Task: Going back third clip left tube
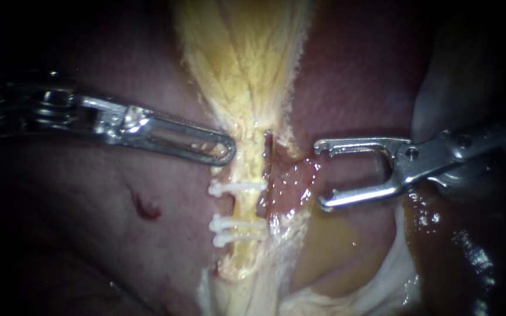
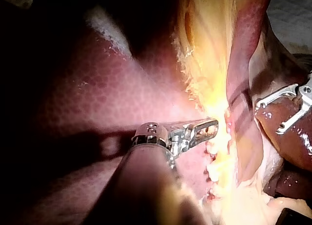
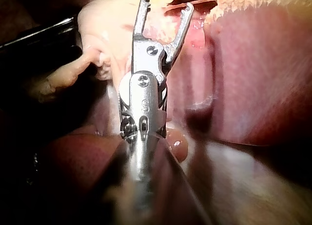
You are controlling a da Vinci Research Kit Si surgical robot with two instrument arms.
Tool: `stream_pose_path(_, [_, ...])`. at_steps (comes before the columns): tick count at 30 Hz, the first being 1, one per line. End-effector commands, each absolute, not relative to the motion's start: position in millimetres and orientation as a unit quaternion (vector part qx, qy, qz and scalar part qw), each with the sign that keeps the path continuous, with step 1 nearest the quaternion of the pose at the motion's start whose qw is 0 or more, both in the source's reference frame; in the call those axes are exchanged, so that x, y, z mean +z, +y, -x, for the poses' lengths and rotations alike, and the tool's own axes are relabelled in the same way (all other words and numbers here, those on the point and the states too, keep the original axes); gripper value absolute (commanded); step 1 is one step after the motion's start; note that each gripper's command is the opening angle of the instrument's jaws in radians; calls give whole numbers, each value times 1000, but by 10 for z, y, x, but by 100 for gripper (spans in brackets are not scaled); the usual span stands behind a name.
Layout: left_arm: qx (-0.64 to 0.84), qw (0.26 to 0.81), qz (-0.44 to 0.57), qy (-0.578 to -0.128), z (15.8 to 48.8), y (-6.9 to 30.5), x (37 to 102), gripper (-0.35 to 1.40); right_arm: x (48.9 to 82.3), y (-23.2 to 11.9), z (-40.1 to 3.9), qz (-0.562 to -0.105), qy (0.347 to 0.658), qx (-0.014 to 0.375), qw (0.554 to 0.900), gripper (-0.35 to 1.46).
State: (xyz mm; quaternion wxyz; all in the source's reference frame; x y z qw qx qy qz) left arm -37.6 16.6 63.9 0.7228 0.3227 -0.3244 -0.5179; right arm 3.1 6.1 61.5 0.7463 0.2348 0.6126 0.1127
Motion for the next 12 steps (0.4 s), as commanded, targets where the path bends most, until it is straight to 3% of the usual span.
stream_pose_path(1, [-518,723,-322,-324,377,167,641,-35,615,61,-31,-235,613,113,746,50])
stream_pose_path(12, [-517,724,-322,-323,376,167,642,-35,613,60,-32,-235,613,113,746,50])
